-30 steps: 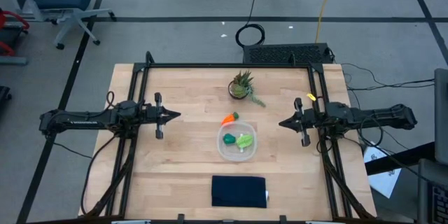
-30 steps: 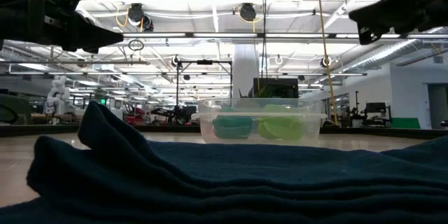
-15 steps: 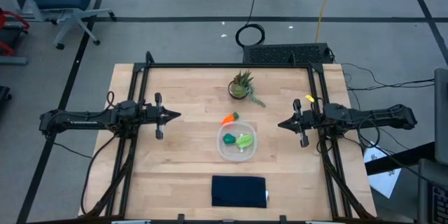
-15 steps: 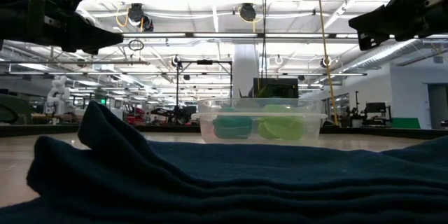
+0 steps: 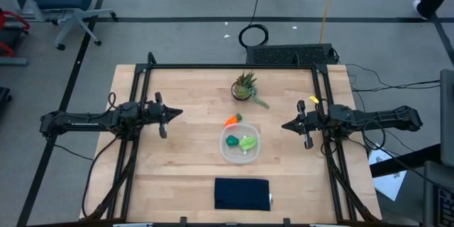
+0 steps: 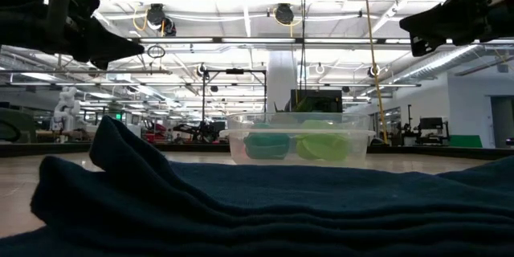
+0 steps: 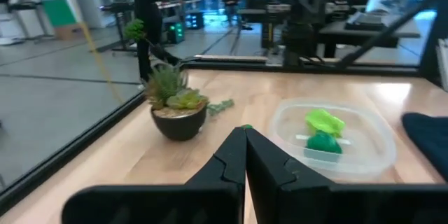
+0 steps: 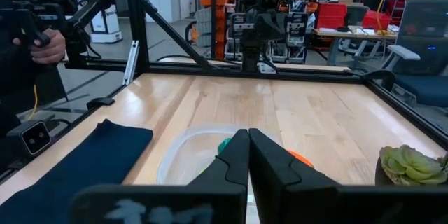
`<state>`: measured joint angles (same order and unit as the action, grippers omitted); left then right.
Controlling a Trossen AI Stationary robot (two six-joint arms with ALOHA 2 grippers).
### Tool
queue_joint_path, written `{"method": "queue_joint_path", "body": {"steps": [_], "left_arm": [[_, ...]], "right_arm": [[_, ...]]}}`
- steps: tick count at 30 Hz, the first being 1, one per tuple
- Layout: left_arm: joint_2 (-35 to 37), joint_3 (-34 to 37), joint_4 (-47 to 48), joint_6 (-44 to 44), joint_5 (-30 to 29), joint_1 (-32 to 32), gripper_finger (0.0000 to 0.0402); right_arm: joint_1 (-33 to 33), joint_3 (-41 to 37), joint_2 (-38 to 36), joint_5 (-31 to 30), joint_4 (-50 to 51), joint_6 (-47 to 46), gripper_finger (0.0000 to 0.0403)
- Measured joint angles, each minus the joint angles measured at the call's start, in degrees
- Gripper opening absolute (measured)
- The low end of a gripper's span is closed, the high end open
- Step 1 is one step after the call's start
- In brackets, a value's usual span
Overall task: Pick and placing Produce into tupperware
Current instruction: Put the carrot into the transparent bin
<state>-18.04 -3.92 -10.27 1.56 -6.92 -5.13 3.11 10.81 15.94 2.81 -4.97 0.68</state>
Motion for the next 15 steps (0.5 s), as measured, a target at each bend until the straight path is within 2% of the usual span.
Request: {"method": "queue_joint_path", "body": {"steps": [6, 15], "left_arm": [[-3.95, -4.14, -0.41, -1.31, -3.42, 0.00, 0.0002], [-16.37, -11.14, -2.11, -0.55, -4.24, -0.07, 0.0003]], "right_arm": [[0.00, 0.00, 0.00, 0.00, 0.00, 0.22, 0.0000], [0.00, 0.00, 0.00, -0.02, -0.02, 0.23, 0.0000]]}}
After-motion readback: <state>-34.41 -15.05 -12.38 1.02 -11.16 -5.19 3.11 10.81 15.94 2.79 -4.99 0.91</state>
